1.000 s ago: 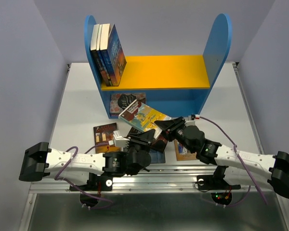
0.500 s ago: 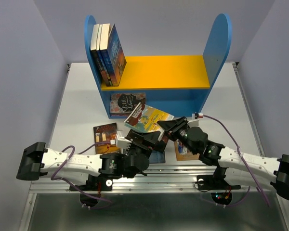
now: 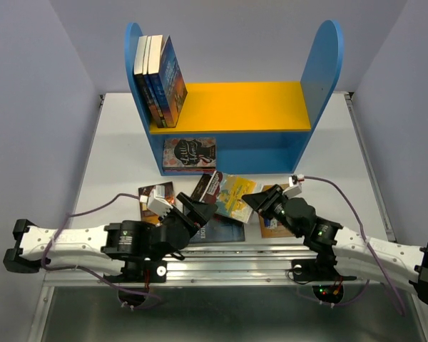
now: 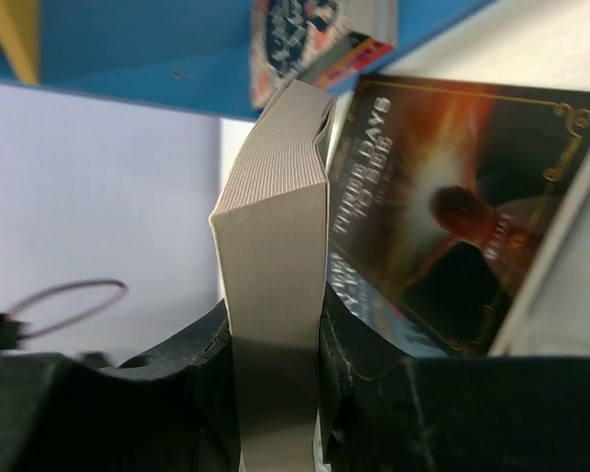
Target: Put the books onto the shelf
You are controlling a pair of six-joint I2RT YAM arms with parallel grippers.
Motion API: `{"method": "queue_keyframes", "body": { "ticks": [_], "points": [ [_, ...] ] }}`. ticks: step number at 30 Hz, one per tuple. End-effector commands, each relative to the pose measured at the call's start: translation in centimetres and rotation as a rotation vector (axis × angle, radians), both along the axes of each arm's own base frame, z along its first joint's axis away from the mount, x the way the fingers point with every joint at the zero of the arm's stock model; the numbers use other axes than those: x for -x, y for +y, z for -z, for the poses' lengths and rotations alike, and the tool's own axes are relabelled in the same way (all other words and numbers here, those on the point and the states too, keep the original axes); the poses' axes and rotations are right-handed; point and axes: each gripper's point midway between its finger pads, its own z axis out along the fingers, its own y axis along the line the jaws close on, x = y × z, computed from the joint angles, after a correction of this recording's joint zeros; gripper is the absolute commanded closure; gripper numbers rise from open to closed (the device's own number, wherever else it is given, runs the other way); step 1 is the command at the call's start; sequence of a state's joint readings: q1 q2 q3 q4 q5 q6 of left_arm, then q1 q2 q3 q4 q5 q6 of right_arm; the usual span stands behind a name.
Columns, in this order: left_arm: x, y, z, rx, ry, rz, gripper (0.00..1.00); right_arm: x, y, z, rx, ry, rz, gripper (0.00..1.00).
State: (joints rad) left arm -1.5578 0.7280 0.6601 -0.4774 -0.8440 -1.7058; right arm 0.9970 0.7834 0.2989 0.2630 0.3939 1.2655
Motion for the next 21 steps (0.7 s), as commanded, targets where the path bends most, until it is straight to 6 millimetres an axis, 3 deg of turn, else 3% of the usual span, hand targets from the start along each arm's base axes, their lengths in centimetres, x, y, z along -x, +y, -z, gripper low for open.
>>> {"method": "queue_keyframes", "body": {
  "ticks": [1,2,6,8,9,11,15,21],
  "points": [
    [-1.0,5.3,-1.8,-0.195,-0.097,-0.022,0.01,0.5,1.5,-4.4,-0.098,-0.125,-0.096,0.99],
    [-1.2,6.2,-2.7,-0.171,-0.096,-0.041,0.01,0.4,1.6,-5.4,-0.131,-0.153,-0.100,0.99],
    [-1.8,9.2,-4.0,-0.147,-0.123,-0.079,0.01,-0.1,1.4,-5.9,-0.175,-0.167,-0.112,0.99],
    [-2.1,10.5,-4.7,-0.149,-0.152,-0.095,0.01,0.0,2.0,-5.0,-0.197,-0.149,-0.162,0.99],
    [-2.2,11.3,-5.9,-0.111,-0.155,-0.107,0.01,0.1,2.3,-6.0,-0.237,-0.183,-0.196,0.99],
    [-2.6,12.2,-6.5,-0.105,-0.176,-0.128,0.01,0.0,3.1,-5.4,-0.228,-0.183,-0.227,0.99],
    [-3.0,11.8,-6.9,-0.116,-0.198,-0.154,0.01,-0.6,4.4,-6.9,-0.244,-0.242,-0.280,0.99],
    [-3.6,11.5,-7.7,-0.146,-0.237,-0.201,0.01,-3.3,5.1,-8.4,-0.296,-0.294,-0.291,0.99]
  ]
}}
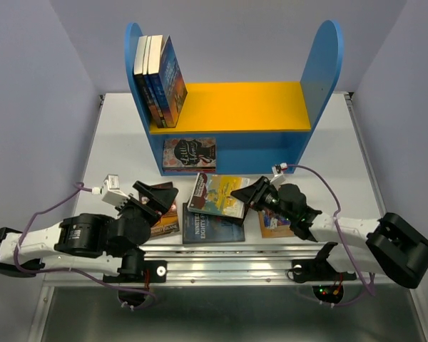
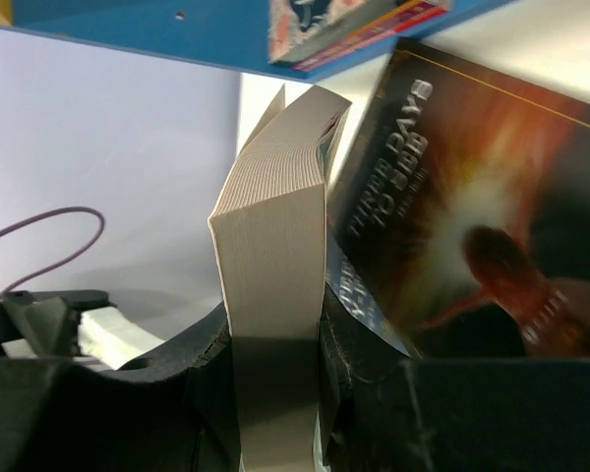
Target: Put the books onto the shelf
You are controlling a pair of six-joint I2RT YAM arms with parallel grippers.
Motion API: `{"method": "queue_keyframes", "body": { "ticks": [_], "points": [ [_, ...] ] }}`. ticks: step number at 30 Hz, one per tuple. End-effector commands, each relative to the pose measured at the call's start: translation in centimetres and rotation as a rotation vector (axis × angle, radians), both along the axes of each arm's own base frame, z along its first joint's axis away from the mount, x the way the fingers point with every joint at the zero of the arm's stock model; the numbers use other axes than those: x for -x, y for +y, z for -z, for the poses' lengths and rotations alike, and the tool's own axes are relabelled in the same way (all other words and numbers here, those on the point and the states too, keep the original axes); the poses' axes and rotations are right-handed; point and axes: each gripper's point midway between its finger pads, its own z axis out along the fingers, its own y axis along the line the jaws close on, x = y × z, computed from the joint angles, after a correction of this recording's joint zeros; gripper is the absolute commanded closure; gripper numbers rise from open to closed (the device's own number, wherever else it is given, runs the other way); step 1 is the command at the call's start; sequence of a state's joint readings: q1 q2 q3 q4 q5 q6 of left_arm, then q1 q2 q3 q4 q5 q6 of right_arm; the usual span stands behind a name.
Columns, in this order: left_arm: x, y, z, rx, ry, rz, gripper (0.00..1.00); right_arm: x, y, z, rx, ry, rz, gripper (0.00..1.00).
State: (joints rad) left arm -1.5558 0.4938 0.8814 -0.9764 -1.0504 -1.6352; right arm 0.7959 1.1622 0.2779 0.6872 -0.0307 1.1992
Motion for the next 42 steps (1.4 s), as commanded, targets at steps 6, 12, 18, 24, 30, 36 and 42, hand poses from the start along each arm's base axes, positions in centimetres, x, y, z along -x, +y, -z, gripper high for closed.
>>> {"method": "queue_keyframes", "body": {
  "ticks": [6,12,18,24,30,36,42],
  "points": [
    [-1.6,-1.8,-2.7,-0.113,-0.136,-0.056,0.01,-2.5,2.8,-12.0,-0.334,-0.307,-0.107,0.99],
    [-5.8,-3.5,-3.5,-0.230,-0.185,-0.041,0.01,-4.9,3.0,-12.3,-0.310,-0.326,-0.092,0.99],
    [-10.6,-2.9,-2.2,-0.231,-0.176,-0.014,0.01,-7.4,4.4,-12.7,-0.296,-0.341,-0.119,0.99],
    [-11.0,-2.1,-1.8,-0.232,-0.175,-0.028,0.01,-10.0,5.0,-12.2,-0.289,-0.344,-0.113,0.99],
    [-10.6,0.0,-1.8,-0.237,-0.176,-0.080,0.01,-11.7,6.3,-11.2,-0.304,-0.331,-0.137,0.99],
    [-10.3,1.2,-1.2,-0.255,-0.157,-0.110,0.01,-13.7,7.0,-10.3,-0.285,-0.334,-0.124,0.99],
    [-10.0,1.7,-0.8,-0.270,-0.148,-0.116,0.01,-15.1,7.5,-9.5,-0.267,-0.336,-0.122,0.99]
  ]
}}
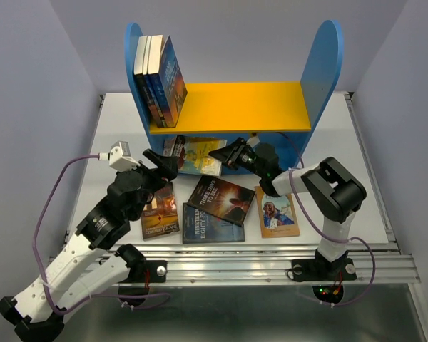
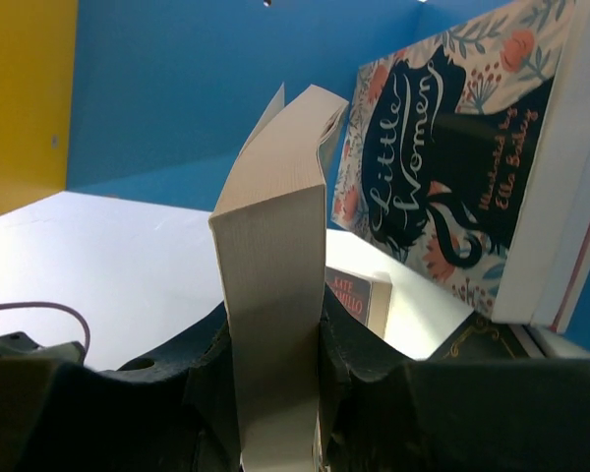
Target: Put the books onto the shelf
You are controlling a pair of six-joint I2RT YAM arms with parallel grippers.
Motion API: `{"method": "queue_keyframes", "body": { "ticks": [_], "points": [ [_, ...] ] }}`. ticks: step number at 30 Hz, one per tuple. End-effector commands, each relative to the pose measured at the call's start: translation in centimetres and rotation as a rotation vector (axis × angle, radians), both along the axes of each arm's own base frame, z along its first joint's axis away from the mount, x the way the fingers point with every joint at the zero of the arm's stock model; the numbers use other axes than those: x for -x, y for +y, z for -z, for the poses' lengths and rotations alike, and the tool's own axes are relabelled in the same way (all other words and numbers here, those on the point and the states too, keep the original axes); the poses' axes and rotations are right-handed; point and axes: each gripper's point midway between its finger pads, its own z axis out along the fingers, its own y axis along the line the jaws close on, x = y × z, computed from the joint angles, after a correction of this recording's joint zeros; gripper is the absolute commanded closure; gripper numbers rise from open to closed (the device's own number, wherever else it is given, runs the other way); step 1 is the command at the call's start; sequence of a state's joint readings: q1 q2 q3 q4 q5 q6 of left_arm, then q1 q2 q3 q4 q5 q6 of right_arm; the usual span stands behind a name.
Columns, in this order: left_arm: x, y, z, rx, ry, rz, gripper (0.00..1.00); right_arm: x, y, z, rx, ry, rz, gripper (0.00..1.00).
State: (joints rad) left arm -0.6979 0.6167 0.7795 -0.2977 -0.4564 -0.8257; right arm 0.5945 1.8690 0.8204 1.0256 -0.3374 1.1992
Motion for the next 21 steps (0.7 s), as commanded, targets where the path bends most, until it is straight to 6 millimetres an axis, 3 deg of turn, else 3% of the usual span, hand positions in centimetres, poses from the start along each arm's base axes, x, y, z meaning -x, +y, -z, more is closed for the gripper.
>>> {"method": "queue_keyframes", "body": {
  "ticks": [1,21],
  "points": [
    [0.0,0.8,0.3,-0.034,-0.004,-0.018,0.01,-1.5,0.4,-7.2,-0.139,-0.223,-0.010,0.99],
    [0.4,1.8,0.8,-0.039,0.008,-0.052,0.01,-4.3,2.0,-3.3,-0.081,-0.131,-0.027,0.99]
  ]
}}
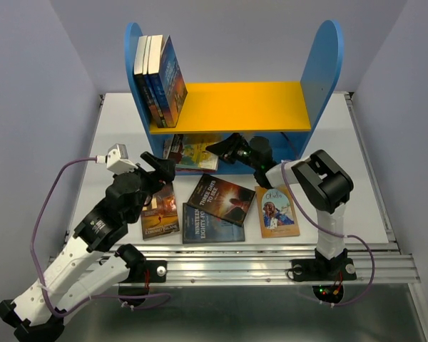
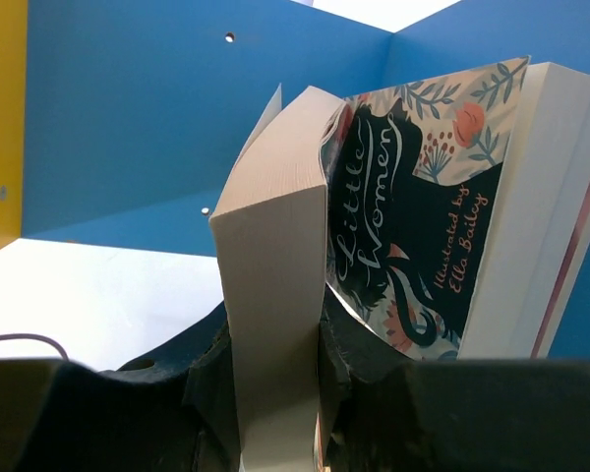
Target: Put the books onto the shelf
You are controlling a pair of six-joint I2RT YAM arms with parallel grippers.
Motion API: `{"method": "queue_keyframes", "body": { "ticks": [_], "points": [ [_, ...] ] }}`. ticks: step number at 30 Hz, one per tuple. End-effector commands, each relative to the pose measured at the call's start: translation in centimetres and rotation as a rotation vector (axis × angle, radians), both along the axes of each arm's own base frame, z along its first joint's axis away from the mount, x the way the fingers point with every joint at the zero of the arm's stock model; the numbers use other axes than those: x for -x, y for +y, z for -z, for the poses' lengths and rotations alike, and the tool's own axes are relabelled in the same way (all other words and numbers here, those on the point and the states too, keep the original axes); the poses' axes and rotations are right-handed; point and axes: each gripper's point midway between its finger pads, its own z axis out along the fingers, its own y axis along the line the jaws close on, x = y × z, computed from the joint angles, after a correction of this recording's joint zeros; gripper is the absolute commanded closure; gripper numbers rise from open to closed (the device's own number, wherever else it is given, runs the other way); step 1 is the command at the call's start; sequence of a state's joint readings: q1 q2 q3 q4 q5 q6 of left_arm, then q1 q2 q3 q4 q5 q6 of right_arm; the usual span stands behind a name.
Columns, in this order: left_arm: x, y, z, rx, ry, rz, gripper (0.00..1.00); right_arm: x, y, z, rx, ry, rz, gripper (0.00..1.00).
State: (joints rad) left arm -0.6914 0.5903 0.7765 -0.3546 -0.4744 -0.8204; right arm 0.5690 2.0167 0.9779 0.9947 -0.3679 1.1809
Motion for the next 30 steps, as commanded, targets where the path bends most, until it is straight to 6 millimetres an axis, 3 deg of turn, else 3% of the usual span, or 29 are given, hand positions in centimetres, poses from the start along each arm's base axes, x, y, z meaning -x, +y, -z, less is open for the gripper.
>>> {"method": "queue_keyframes", "body": {
  "ticks": [1,9,16,20,23,30],
  "points": [
    [-0.1,0.8,0.0,-0.008,-0.015,-0.031,0.01,-0.8,0.8,-5.0,-0.104,-0.133,-0.027,0.99],
    [0.0,0.9,-0.1,-0.004,-0.015,-0.035,0.01,-1.3,1.7,-3.5,-0.092,-0.089,-0.059,0.95],
    [0.0,1.0,0.3,-0.007,-0.011,-0.038,0.01,-2.1,1.4,-3.0,-0.063,-0.075,-0.037,0.85],
    [0.0,1.1,0.6,-0.011,-0.005,-0.040,0.01,-2.3,1.4,-2.7,-0.045,-0.062,-0.031,0.71],
    [0.1,1.1,0.5,-0.002,-0.008,-0.042,0.01,-2.6,1.2,-2.1,-0.017,-0.047,-0.008,0.55],
    [0.3,0.8,0.9,0.008,0.001,-0.025,0.01,-3.4,-0.5,-2.0,0.046,-0.046,0.079,0.38]
  ]
}}
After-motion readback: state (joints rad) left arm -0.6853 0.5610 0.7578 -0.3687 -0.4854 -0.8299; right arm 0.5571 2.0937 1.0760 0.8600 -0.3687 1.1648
